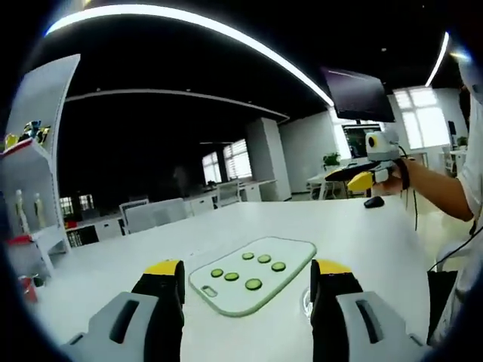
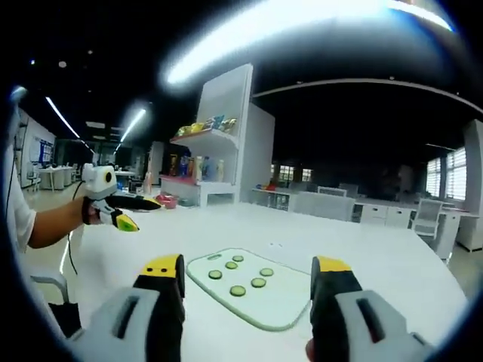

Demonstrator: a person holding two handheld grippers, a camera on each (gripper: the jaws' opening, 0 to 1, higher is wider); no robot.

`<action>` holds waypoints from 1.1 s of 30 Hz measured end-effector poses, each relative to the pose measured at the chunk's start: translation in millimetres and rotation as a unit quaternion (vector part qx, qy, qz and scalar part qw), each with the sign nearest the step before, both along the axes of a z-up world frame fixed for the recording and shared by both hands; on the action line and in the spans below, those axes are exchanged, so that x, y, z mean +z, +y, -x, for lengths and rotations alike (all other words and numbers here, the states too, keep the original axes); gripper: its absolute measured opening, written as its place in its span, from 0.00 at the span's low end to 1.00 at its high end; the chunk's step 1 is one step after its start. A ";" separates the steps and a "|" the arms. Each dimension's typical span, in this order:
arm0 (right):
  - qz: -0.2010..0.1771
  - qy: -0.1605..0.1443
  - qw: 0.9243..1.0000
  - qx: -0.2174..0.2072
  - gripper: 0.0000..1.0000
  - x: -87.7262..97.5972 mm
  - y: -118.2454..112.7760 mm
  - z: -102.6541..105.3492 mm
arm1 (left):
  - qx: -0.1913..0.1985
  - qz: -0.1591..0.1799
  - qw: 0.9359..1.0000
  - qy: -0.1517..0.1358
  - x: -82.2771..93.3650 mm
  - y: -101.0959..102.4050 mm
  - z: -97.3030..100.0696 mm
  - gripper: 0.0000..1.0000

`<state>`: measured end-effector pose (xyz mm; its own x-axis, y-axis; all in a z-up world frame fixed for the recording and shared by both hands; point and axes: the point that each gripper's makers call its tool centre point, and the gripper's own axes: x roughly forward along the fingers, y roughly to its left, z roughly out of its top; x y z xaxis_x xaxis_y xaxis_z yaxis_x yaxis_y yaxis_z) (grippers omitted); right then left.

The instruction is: Open the petri dish lid, add cucumber slices into the petri dish, and close the lid

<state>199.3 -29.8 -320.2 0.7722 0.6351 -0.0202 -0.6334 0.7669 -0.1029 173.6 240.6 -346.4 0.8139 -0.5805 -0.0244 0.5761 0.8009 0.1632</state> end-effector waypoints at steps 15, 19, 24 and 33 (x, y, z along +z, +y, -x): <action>-0.017 -0.013 0.997 -0.069 0.66 3.5 -65.8 19.6 | 0.071 0.013 0.997 -0.014 0.6 56.7 15.6 0.67; -0.023 -0.014 0.997 -0.078 0.66 1.3 -75.7 24.8 | 0.078 0.017 0.997 -0.015 -0.6 63.0 20.8 0.67; -0.027 -0.009 0.995 -0.093 0.66 -6.8 -92.9 31.4 | 0.088 0.019 0.996 -0.011 -6.7 71.5 29.3 0.67; -0.034 -0.004 0.993 -0.113 0.66 -16.5 -108.7 44.4 | 0.119 0.040 0.992 -0.012 -11.4 87.4 42.4 0.67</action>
